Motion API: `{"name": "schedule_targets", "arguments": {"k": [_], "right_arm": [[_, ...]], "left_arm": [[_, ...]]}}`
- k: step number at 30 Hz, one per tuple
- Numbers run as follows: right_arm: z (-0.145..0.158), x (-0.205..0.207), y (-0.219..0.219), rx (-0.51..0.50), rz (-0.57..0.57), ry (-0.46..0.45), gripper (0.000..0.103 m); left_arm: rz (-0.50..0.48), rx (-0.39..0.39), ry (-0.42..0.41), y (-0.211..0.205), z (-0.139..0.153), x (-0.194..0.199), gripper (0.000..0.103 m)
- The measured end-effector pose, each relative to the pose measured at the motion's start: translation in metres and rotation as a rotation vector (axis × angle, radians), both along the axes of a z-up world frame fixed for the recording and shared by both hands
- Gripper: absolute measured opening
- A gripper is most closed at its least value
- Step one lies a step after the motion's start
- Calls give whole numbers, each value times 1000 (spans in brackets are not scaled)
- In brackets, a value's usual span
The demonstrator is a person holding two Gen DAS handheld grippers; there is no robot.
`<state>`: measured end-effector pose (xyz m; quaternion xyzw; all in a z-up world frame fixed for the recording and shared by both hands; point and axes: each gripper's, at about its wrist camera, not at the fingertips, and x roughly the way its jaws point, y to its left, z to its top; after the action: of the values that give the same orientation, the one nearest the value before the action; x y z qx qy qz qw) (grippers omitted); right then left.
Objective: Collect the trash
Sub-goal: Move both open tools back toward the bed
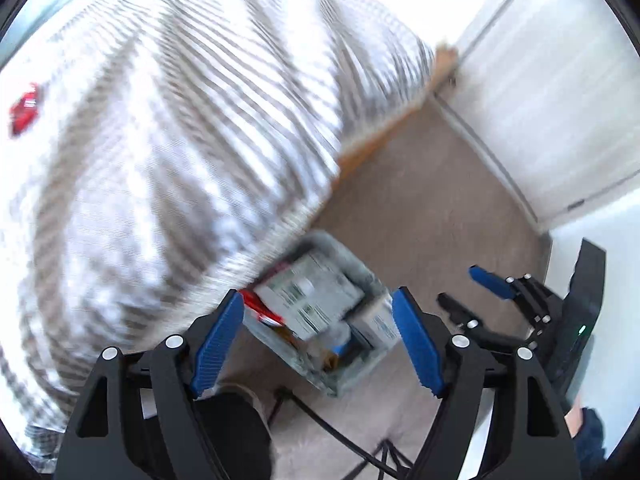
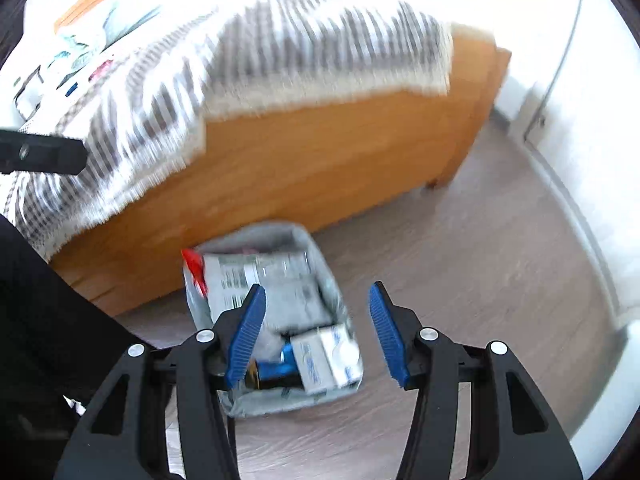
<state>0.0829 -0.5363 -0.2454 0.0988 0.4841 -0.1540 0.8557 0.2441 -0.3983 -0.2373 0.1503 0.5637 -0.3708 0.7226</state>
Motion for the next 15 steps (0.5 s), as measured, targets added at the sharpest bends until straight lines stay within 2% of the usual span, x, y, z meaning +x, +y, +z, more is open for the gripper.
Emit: {"name": "schedule_targets", "arguments": {"k": [3, 7, 9, 11, 15], "right_arm": [[39, 30, 15, -71, 44, -60, 58], [90, 85, 47, -108, 131, -168, 58], [111, 112, 66, -125, 186, -215, 60], [126, 145, 88, -144, 241, -245, 61], [141, 213, 126, -160, 320, -288, 61]], "left_arm": [[54, -100, -19, 36, 36, 22, 74], [139, -200, -119, 95, 83, 61, 76], [207, -224, -160, 129, 100, 89, 77], [287, -243, -161, 165, 110, 117, 77], [425, -264, -175, 232, 128, 175, 77]]}}
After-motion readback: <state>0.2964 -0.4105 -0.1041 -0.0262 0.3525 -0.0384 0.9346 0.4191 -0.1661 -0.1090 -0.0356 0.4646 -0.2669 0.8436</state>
